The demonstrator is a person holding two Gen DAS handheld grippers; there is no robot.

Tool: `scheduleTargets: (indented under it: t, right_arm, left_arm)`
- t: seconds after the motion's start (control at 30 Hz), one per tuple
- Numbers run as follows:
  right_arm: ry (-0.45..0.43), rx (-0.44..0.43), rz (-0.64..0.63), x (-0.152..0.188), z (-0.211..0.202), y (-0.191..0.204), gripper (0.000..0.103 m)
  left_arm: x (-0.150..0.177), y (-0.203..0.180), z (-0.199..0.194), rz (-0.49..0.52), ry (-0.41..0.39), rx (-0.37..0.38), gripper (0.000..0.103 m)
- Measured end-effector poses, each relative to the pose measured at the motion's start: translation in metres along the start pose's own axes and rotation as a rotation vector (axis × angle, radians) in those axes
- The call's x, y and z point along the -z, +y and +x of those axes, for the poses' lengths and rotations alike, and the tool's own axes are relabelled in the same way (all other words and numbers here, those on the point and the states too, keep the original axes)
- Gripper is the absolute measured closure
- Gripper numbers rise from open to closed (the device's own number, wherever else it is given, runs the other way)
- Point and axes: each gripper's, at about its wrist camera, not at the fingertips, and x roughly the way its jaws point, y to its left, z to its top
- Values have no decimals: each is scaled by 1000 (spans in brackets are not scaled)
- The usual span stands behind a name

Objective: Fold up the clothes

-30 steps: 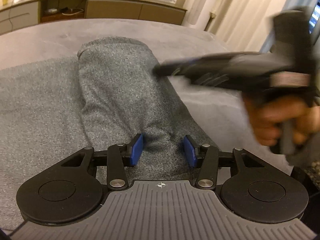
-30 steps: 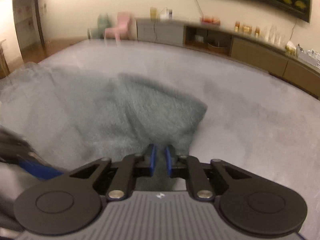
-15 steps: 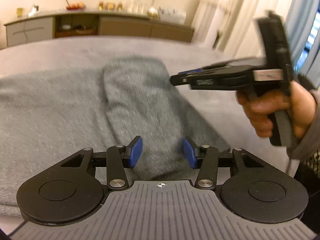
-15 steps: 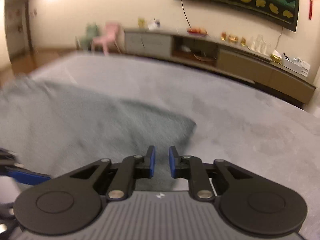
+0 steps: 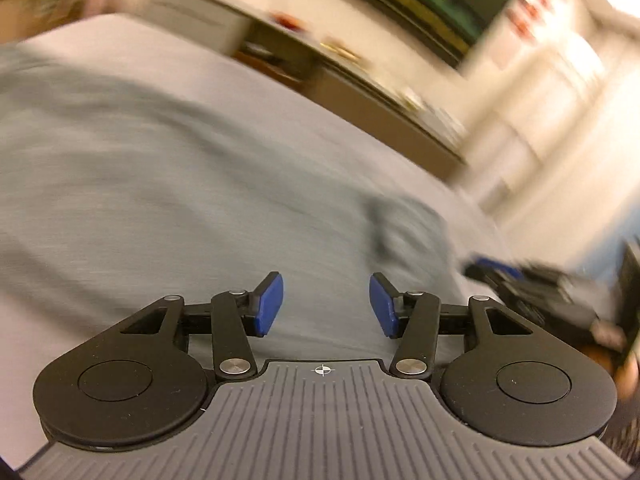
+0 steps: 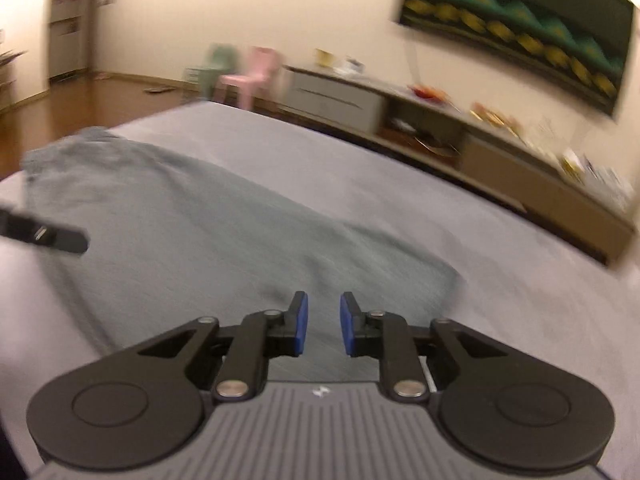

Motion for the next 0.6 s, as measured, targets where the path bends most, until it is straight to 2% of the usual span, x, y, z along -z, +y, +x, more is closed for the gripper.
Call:
scheduleTargets:
  t: [0.07,0.1,0.17,0.27,0.47,0.53,0.57,0.6]
  right_arm:
    - [-35,-65,-63,-18,1,37,56]
    - [-51,-96,-92,-25,3,53,54]
    - [-49,-162,-142,-36,17,91,52]
    - [-38,-251,-213,-50,36,142,49]
    - [7,-362,-356,-71,68,222,35]
    - [17,-373,-397,-75,78,244,36]
    - [33,-374,-415,-77,85,253,43]
    - [44,-373,-420,-80,89,259,56]
  left_arm:
    - [-3,45,-27,-96,-62,-86,57]
    - [-3,64,-39,-138,-83,-128,56]
    - [-4,99,-57,-223,-121,-186,48]
    - [-9,137,-74,-325,-171,-235,36]
    - [-34,184,-92,-445,-244,-234,32]
    - [-40,191,-88,-462,-245,-219,31]
    - [-44,195,-85,-471,-243,-210,31]
    - [-49,199,-83,-481,-241,-200,31]
